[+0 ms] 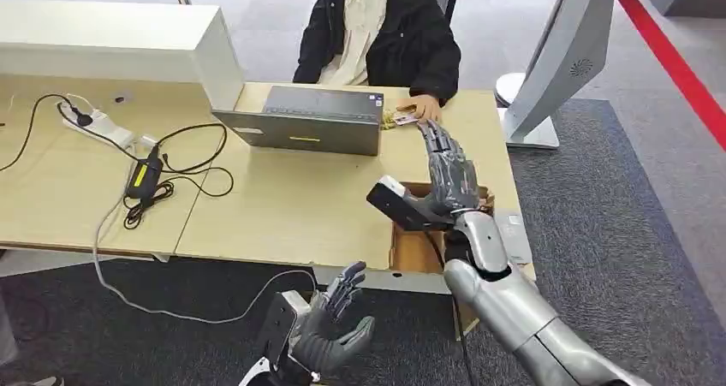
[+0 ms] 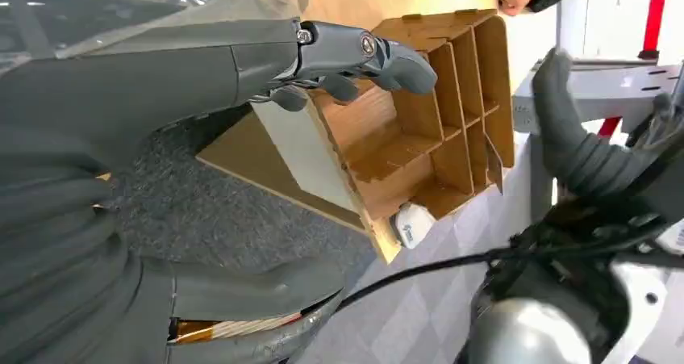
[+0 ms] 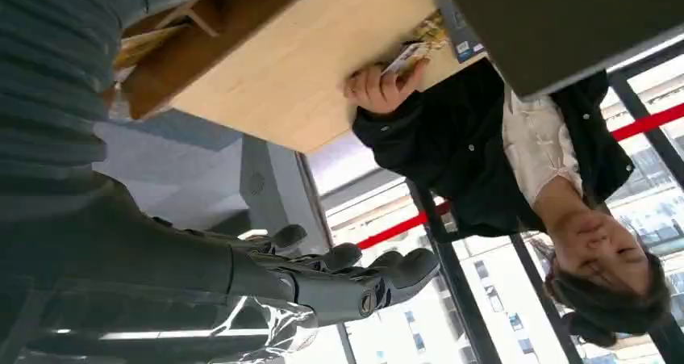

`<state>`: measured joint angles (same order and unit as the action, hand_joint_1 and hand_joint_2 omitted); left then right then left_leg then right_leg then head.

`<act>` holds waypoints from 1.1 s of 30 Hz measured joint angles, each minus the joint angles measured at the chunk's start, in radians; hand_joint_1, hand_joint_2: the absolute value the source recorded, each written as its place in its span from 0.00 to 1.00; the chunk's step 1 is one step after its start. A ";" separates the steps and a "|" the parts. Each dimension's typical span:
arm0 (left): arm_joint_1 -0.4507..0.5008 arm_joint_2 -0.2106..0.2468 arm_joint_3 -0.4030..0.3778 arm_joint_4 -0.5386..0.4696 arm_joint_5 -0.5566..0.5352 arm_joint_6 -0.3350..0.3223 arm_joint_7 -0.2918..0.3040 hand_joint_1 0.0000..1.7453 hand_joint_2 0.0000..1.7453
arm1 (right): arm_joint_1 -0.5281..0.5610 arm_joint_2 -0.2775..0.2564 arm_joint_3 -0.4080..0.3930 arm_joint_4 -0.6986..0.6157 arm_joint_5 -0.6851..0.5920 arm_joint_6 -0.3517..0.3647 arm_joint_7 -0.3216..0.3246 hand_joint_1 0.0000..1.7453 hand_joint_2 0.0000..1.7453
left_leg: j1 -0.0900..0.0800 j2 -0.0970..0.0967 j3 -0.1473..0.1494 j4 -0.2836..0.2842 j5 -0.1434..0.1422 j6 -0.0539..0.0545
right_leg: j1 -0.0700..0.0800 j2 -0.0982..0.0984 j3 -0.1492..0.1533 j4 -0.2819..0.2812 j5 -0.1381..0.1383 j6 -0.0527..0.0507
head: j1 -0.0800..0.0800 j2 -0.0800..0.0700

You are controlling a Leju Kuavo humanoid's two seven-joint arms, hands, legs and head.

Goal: Pass the card to the sensor for recognition and then transmit it.

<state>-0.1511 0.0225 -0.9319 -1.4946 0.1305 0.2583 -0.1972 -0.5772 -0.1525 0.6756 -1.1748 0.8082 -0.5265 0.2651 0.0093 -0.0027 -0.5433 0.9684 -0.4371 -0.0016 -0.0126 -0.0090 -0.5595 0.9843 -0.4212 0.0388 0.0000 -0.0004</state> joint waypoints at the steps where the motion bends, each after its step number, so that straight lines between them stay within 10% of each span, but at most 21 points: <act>1: 0.000 0.001 0.000 -0.002 0.001 -0.005 0.003 0.00 1.00 | 0.021 -0.011 -0.002 -0.028 0.021 0.008 0.018 0.00 1.00 | 0.000 0.000 0.000 0.000 0.000 0.000 | 0.000 0.000 0.000 0.000 0.000 0.000 | 0.000 0.000; 15: -0.002 0.001 -0.003 -0.011 0.005 -0.047 0.015 0.00 1.00 | 0.197 -0.100 -0.062 -0.227 0.205 0.036 0.083 0.00 1.00 | 0.000 0.000 0.000 0.000 0.000 0.000 | 0.000 0.000 0.000 0.000 0.000 0.000 | 0.000 0.000; 33: -0.028 0.001 -0.034 -0.011 0.027 -0.088 0.030 0.00 1.00 | 0.207 -0.113 -0.120 -0.104 0.295 0.089 0.109 0.00 1.00 | 0.000 0.000 -0.001 0.000 0.000 0.000 | 0.000 0.000 0.000 0.000 0.000 0.000 | 0.000 0.000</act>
<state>-0.1795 0.0233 -0.9659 -1.5057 0.1572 0.1705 -0.1675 -0.3704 -0.2655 0.5555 -1.2788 1.1036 -0.4376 0.3738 0.0093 -0.0025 -0.5438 0.9682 -0.4370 -0.0015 -0.0126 -0.0089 -0.5597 0.9845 -0.4212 0.0387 -0.0004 -0.0004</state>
